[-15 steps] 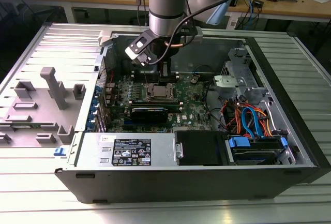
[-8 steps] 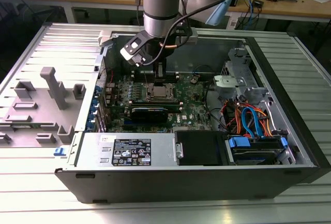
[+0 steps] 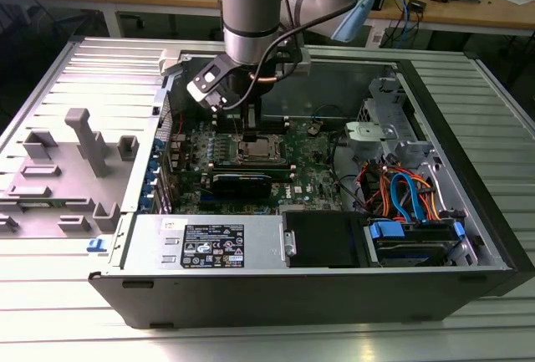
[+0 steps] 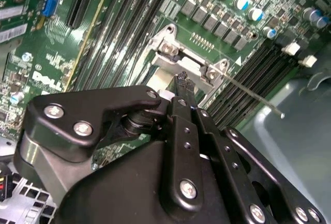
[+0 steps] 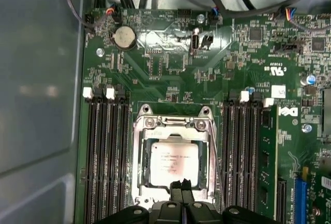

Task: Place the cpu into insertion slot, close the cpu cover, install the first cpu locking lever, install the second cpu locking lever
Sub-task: 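Close the cpu cover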

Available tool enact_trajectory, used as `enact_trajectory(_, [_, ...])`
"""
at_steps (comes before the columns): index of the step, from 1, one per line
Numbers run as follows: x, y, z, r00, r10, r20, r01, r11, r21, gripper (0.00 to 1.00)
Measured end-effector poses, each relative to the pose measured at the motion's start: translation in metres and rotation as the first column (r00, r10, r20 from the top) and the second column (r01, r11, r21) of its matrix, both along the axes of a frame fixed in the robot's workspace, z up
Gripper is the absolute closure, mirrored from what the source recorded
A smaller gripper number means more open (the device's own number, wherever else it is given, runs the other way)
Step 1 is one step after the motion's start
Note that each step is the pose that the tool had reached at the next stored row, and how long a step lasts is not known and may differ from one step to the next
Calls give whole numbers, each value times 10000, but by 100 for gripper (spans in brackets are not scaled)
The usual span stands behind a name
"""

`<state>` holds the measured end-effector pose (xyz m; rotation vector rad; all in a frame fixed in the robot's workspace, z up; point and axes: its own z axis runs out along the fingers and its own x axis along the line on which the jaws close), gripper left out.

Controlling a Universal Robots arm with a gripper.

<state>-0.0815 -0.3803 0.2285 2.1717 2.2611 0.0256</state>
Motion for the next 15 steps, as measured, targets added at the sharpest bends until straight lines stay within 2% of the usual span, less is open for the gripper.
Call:
enact_trajectory(5, [-24,0,-81,10000,6,0,-6,10000,0,89])
enact_trajectory(9, [-30,0,-199,10000,7,1,-7,10000,2,89])
enact_trajectory(12, [-31,0,-198,10000,7,-2,-7,10000,-2,89])
enact_trajectory(15, [-31,0,-160,10000,6,15,-6,10000,0,89])
